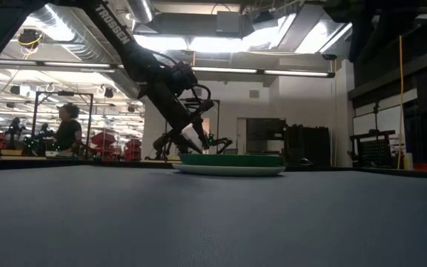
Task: Stack plastic plates
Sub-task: Stack the orange plate on top of the light green plate
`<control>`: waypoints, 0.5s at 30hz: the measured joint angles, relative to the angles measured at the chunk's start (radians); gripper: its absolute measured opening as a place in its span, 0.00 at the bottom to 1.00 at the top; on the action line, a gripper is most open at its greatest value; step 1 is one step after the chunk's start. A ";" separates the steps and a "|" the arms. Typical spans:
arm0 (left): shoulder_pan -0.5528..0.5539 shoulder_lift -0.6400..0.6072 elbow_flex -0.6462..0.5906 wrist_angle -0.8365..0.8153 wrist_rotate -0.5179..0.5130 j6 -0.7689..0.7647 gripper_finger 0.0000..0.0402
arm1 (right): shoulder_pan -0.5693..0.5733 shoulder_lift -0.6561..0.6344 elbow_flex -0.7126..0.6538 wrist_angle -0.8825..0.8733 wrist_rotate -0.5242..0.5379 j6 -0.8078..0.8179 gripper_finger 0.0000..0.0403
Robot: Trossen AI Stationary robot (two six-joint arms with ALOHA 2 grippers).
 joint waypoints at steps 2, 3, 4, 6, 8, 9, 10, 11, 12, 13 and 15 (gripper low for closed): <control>-0.003 -0.013 0.000 0.004 -0.004 0.020 0.23 | 0.000 -0.010 -0.015 0.007 -0.032 0.009 0.18; -0.005 -0.021 0.000 0.006 -0.009 0.035 0.23 | 0.000 -0.016 -0.026 0.012 -0.051 0.014 0.18; -0.005 -0.028 0.000 0.006 -0.009 0.050 0.23 | 0.000 -0.023 -0.042 0.020 -0.073 0.019 0.18; -0.007 -0.046 0.000 0.005 0.000 0.074 0.23 | 0.000 -0.037 -0.079 0.047 -0.124 0.028 0.18; -0.015 -0.070 0.000 0.005 -0.001 0.093 0.23 | 0.000 -0.053 -0.124 0.086 -0.175 0.043 0.18; -0.019 -0.084 0.000 0.004 0.000 0.101 0.23 | 0.000 -0.061 -0.147 0.107 -0.203 0.049 0.18; -0.025 -0.096 0.000 0.003 0.000 0.117 0.23 | 0.000 -0.067 -0.171 0.134 -0.230 0.055 0.18; -0.034 -0.107 0.000 0.004 -0.001 0.135 0.23 | 0.000 -0.071 -0.195 0.161 -0.257 0.066 0.18; -0.042 -0.117 0.000 0.005 -0.003 0.147 0.23 | 0.000 -0.074 -0.217 0.187 -0.283 0.071 0.18; -0.049 -0.128 0.000 -0.001 -0.003 0.158 0.23 | 0.000 -0.075 -0.238 0.209 -0.309 0.079 0.18; -0.070 -0.148 0.000 -0.001 -0.004 0.181 0.23 | 0.000 -0.075 -0.273 0.245 -0.355 0.109 0.18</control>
